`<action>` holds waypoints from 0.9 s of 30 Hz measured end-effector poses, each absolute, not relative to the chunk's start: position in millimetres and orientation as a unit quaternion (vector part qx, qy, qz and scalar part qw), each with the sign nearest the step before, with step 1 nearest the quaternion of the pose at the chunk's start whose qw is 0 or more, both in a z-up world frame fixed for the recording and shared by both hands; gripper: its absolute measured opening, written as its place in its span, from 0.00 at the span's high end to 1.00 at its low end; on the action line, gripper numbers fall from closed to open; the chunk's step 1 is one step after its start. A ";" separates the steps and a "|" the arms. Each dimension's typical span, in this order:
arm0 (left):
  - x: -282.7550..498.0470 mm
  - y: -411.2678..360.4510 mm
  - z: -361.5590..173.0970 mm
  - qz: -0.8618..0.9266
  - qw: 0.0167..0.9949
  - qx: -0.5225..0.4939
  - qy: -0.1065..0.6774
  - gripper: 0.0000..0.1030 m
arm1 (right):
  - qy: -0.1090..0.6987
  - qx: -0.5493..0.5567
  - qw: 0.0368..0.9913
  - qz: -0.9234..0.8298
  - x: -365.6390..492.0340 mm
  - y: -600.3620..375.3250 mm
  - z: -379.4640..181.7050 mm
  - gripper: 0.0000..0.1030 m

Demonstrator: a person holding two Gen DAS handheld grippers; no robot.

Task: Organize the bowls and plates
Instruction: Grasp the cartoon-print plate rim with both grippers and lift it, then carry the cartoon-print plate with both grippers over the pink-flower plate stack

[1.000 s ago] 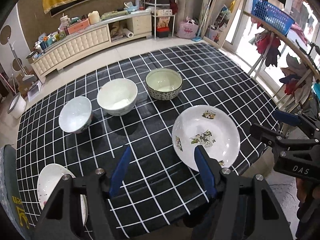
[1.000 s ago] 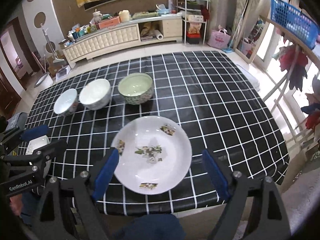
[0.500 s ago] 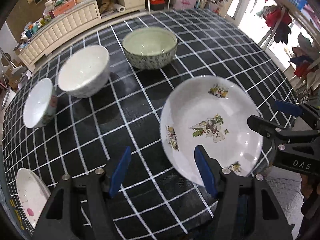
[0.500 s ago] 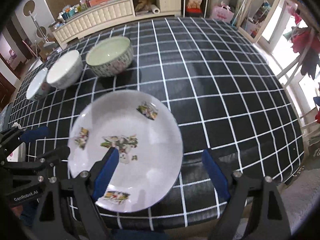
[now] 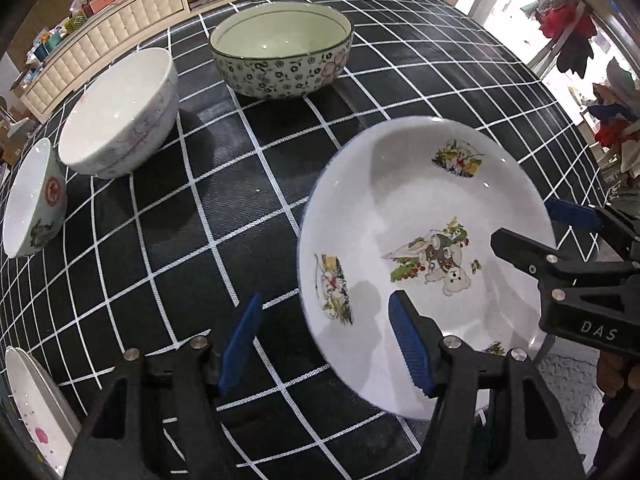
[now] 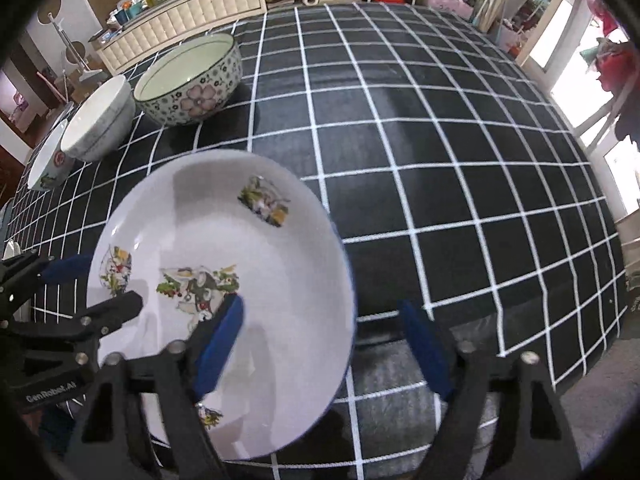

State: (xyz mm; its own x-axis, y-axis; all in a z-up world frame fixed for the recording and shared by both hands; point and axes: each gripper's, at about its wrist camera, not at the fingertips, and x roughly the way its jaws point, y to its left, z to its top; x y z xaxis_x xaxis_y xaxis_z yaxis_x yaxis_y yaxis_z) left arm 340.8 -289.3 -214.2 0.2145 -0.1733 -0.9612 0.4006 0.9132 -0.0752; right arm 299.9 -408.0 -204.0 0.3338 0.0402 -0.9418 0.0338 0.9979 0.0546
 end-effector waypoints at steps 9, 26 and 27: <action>342.7 -301.8 -217.8 -0.203 0.767 0.099 0.601 0.63 | 0.571 0.044 0.820 0.023 298.8 -409.5 -207.8 0.60; 328.5 -262.1 -201.2 -0.179 0.780 0.091 0.592 0.71 | 0.572 0.060 0.818 0.032 287.3 -396.4 -186.0 0.71; 325.5 -254.7 -195.2 -0.177 0.784 0.090 0.588 0.71 | 0.568 0.058 0.820 0.036 285.0 -391.1 -180.5 0.71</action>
State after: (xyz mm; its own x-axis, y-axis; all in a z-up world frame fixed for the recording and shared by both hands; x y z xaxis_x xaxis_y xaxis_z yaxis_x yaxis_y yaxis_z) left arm 325.5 -254.7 -195.2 0.2448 -0.1720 -0.9542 0.3832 0.9212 -0.0678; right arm 285.0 -391.1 -180.5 0.3517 0.1239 -0.9279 0.0068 0.9908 0.1349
